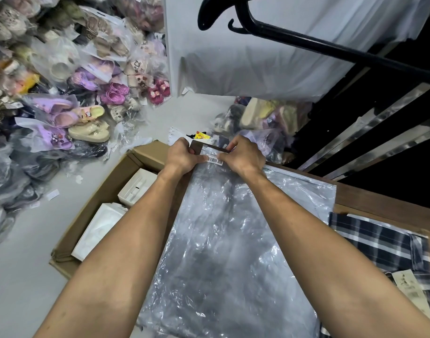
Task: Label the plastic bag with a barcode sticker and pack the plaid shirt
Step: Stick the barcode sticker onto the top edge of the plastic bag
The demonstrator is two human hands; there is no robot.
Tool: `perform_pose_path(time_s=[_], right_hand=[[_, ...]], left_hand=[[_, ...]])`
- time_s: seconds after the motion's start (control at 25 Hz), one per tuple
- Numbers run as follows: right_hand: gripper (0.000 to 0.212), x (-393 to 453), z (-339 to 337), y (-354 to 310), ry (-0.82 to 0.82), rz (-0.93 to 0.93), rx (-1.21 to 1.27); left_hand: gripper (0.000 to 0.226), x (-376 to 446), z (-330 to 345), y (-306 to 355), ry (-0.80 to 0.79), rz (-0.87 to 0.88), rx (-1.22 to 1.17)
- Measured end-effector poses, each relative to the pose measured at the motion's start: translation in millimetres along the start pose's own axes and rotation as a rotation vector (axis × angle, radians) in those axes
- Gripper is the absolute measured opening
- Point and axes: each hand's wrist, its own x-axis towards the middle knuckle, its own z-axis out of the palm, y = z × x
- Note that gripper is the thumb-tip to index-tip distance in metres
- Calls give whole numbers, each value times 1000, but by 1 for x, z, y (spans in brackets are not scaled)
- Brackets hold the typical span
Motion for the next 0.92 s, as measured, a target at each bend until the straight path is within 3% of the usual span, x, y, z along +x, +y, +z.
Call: perform_pose_path(time_s=[0.16, 0.28, 0.36, 0.44, 0.72, 0.92], right_hand=[[25, 4, -4, 10, -7, 9, -27], [24, 2, 1, 17, 15, -13, -15], [17, -2, 10, 19, 53, -108, -15], [9, -8, 17, 22, 96, -228, -50], [15, -19, 29, 41, 245, -503, -201], [30, -13, 21, 44, 90, -630, -254]], left_hand=[[53, 1, 1, -2, -7, 12, -7], [39, -2, 5, -6, -2, 185, 27], [17, -7, 6, -8, -10, 329, 122], [9, -9, 4, -8, -9, 422, 175], [14, -8, -2, -14, -59, 438, 192], [20, -21, 5, -25, 99, 517, 163]])
